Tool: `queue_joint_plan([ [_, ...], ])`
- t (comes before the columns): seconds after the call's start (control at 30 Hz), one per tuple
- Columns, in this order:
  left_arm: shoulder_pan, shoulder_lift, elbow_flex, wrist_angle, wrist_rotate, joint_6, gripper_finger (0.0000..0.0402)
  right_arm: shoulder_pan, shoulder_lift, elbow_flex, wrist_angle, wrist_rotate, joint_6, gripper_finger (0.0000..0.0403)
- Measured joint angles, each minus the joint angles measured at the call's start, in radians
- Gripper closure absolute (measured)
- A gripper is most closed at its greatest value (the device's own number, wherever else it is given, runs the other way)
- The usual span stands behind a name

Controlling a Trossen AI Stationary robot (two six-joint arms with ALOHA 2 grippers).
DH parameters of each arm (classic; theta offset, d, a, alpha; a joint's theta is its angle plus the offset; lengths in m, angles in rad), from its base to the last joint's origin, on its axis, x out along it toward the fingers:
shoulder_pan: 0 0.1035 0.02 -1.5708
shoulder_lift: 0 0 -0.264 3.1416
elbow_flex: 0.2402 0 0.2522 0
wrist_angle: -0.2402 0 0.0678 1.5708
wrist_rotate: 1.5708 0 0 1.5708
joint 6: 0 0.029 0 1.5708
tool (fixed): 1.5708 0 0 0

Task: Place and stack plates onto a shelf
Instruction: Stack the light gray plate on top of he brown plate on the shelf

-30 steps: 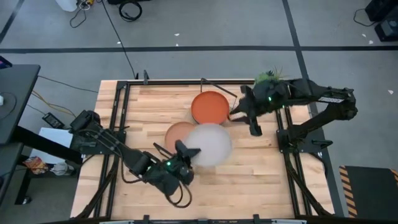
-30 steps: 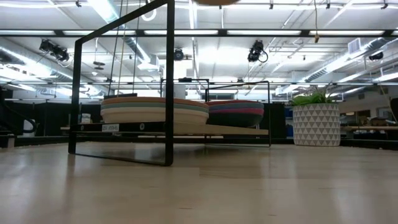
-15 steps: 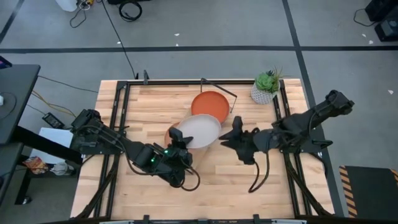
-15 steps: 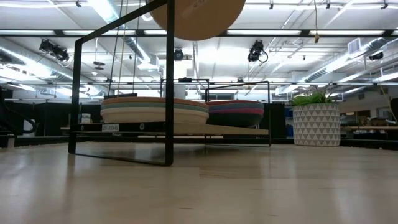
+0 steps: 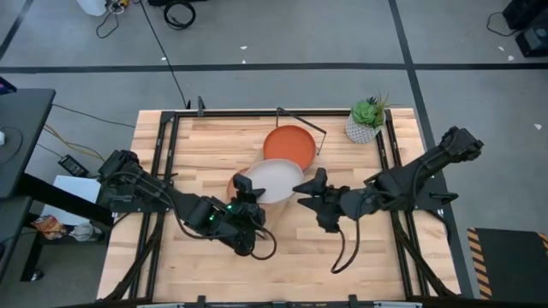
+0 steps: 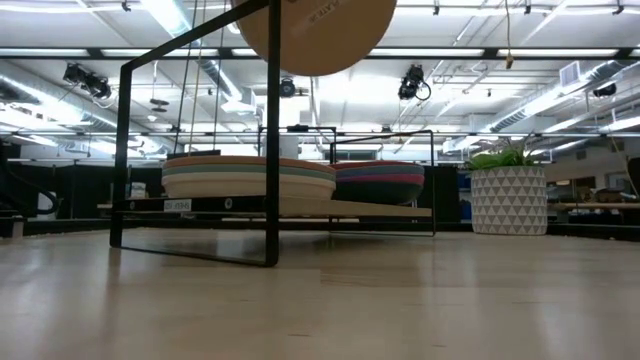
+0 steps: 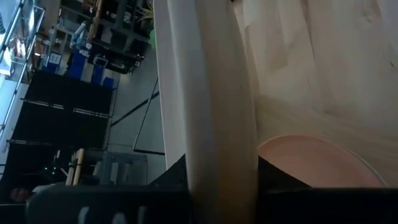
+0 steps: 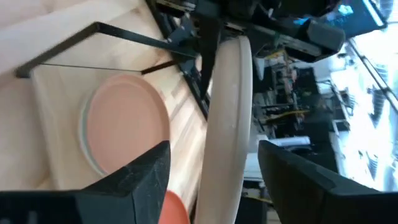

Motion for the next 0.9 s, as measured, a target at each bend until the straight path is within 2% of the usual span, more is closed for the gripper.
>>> queue_joint_plan([
  [0.13, 0.0, 0.0, 0.0, 0.0, 0.013, 0.005, 0.0345, -0.032, 0.051, 0.0, 0.067, 0.045, -0.041, 0.0152],
  [0.27, -0.001, 0.0, -0.001, 0.005, 0.02, 0.027, 0.0345, -0.059, 0.097, 0.0, 0.124, 0.054, -0.096, 0.017],
  [0.4, -0.001, 0.0, -0.001, 0.004, 0.019, 0.03, 0.0345, -0.082, 0.121, 0.0, 0.145, 0.071, -0.125, 0.0204],
  [0.7, -0.006, 0.0, -0.001, 0.005, 0.009, 0.03, 0.0342, -0.108, 0.115, 0.0, 0.124, 0.032, -0.08, 0.0293],
  [0.8, -0.021, 0.0, 0.0, 0.005, 0.013, 0.044, 0.0325, -0.108, 0.117, 0.0, 0.108, 0.016, -0.077, 0.031],
  [0.9, -0.05, -0.003, 0.012, 0.004, 0.011, 0.048, 0.0292, -0.108, 0.117, 0.0, 0.079, 0.021, -0.072, 0.0318],
])
